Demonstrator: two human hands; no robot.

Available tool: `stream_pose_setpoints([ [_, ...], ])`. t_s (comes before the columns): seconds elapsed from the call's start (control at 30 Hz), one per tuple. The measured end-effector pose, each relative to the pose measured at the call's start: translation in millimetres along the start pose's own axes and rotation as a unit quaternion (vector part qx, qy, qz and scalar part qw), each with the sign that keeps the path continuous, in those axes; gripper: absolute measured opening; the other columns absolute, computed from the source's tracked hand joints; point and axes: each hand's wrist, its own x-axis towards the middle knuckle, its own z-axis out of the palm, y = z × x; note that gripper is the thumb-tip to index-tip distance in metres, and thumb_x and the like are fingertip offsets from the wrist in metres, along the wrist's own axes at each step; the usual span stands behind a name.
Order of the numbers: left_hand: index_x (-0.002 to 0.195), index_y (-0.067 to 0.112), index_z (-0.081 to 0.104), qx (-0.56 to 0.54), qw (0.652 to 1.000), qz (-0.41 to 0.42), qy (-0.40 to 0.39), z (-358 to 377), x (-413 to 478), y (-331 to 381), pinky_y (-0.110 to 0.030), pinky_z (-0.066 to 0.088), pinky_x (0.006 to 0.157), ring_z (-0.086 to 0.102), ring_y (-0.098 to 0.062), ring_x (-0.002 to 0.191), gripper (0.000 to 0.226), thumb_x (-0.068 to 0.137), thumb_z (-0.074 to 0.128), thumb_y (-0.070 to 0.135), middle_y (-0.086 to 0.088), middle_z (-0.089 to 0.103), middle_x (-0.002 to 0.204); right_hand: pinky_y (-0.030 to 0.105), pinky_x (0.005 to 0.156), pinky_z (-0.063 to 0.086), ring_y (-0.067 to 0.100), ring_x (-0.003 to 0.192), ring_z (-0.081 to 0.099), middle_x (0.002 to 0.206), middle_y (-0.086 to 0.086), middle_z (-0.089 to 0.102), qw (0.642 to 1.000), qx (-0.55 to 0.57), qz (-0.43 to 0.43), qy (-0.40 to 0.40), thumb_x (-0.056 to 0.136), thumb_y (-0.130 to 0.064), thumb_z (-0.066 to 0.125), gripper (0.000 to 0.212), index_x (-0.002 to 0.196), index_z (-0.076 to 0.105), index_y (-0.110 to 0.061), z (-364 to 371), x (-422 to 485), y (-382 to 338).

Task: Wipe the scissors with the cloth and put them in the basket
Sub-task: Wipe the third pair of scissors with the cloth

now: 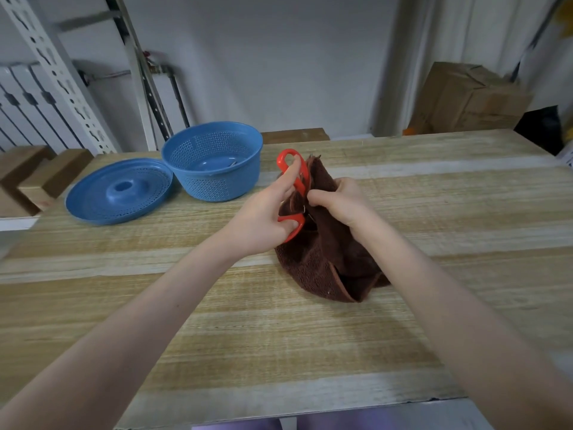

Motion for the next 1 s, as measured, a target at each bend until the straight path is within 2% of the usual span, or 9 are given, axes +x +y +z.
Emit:
stream_pose_setpoints([
  [0.1, 0.154, 0.025, 0.002, 0.005, 1.0, -0.007, 0.014, -0.9, -0.3, 0.8, -0.001, 0.043, 0.076, 0.023, -0.003, 0.124, 0.093, 0.086, 0.051, -0.014, 0.007, 0.031, 0.152, 0.017, 0.046, 0.044, 0.008, 0.047, 0.061, 0.05, -0.007, 0.063, 1.0, -0.008, 0.002, -0.007, 0.077, -0.006, 0.068, 0.015, 0.066, 0.063, -0.015, 0.1, 1.3, -1.6],
  [0.13, 0.154, 0.025, 0.002, 0.01, 1.0, -0.006, 0.018, -1.1, 0.0, 1.1, -0.01, 0.048, 0.078, 0.027, -0.004, 0.126, 0.094, 0.085, 0.052, -0.013, 0.009, 0.031, 0.15, 0.017, 0.046, 0.044, 0.008, 0.048, 0.062, 0.05, -0.008, 0.063, 1.0, -0.015, -0.001, -0.007, 0.076, -0.007, 0.069, 0.014, 0.066, 0.063, -0.016, 0.2, 1.6, -2.6],
  [0.33, 0.154, 0.022, 0.003, -0.019, 1.0, -0.012, 0.012, 0.8, 0.9, 2.2, -0.003, 0.042, 0.068, 0.034, -0.012, 0.139, 0.092, 0.086, 0.053, -0.015, 0.004, 0.028, 0.155, 0.02, 0.049, 0.047, 0.012, 0.049, 0.062, 0.052, -0.002, 0.064, 1.0, 0.012, 0.007, -0.015, 0.078, -0.001, 0.064, 0.018, 0.065, 0.063, -0.012, -3.7, 4.4, 2.0],
  [0.43, 0.154, 0.019, 0.003, -0.019, 1.0, -0.014, 0.013, 2.1, 1.0, 3.3, -0.002, 0.04, 0.062, 0.038, -0.012, 0.132, 0.091, 0.086, 0.051, -0.017, 0.005, 0.031, 0.152, 0.019, 0.047, 0.046, 0.011, 0.047, 0.061, 0.05, -0.002, 0.063, 1.0, 0.018, 0.006, -0.015, 0.079, 0.002, 0.062, 0.019, 0.064, 0.063, -0.011, -5.2, 5.1, 2.4],
  [0.57, 0.154, 0.024, 0.002, 0.026, 0.999, -0.003, 0.02, 1.8, 3.0, 2.4, -0.002, 0.041, 0.07, 0.04, -0.002, 0.13, 0.094, 0.085, 0.053, -0.013, 0.018, 0.031, 0.14, 0.019, 0.046, 0.046, 0.011, 0.046, 0.061, 0.051, -0.002, 0.064, 1.0, 0.007, 0.005, -0.014, 0.078, 0.0, 0.064, 0.015, 0.067, 0.063, -0.01, -6.0, 5.0, -1.3],
  [0.63, 0.154, 0.027, 0.002, 0.056, 0.998, 0.005, 0.031, 1.0, 3.9, 0.7, -0.014, 0.05, 0.077, 0.039, 0.003, 0.128, 0.095, 0.084, 0.055, -0.01, 0.022, 0.031, 0.138, 0.018, 0.046, 0.045, 0.01, 0.046, 0.061, 0.05, -0.004, 0.063, 1.0, 0.001, -0.005, -0.006, 0.077, -0.002, 0.065, 0.015, 0.066, 0.063, -0.012, -5.3, 6.2, -1.3],
  [0.7, 0.154, 0.03, 0.002, 0.076, 0.996, 0.012, 0.041, 3.2, 4.0, -0.4, -0.03, 0.054, 0.083, 0.043, -0.008, 0.128, 0.096, 0.083, 0.056, -0.008, 0.02, 0.035, 0.141, 0.016, 0.044, 0.042, 0.007, 0.044, 0.059, 0.047, -0.007, 0.061, 1.0, -0.013, -0.025, 0.012, 0.077, -0.003, 0.065, 0.018, 0.063, 0.062, -0.013, -1.9, 6.2, 0.7],
  [0.83, 0.154, 0.03, 0.005, 0.074, 0.996, 0.008, 0.039, 2.7, 0.5, -8.3, -0.038, 0.054, 0.082, 0.044, -0.019, 0.13, 0.096, 0.083, 0.056, -0.009, 0.013, 0.044, 0.14, 0.019, 0.047, 0.045, 0.01, 0.052, 0.061, 0.057, -0.001, 0.064, 0.998, -0.051, -0.026, 0.04, 0.077, -0.006, 0.067, 0.014, 0.065, 0.063, -0.012, -0.6, 11.6, 8.7],
  [1.0, 0.153, 0.029, -0.001, -0.008, 0.999, -0.001, 0.038, -9.3, -8.5, -15.3, -0.015, 0.051, 0.075, 0.029, -0.008, 0.142, 0.097, 0.087, 0.056, -0.011, 0.015, 0.027, 0.15, 0.027, 0.063, 0.051, 0.016, 0.069, 0.065, 0.075, 0.005, 0.068, 0.991, 0.061, 0.015, 0.116, 0.084, -0.009, 0.06, 0.009, 0.076, 0.066, -0.01, -27.3, 18.9, 15.2],
])
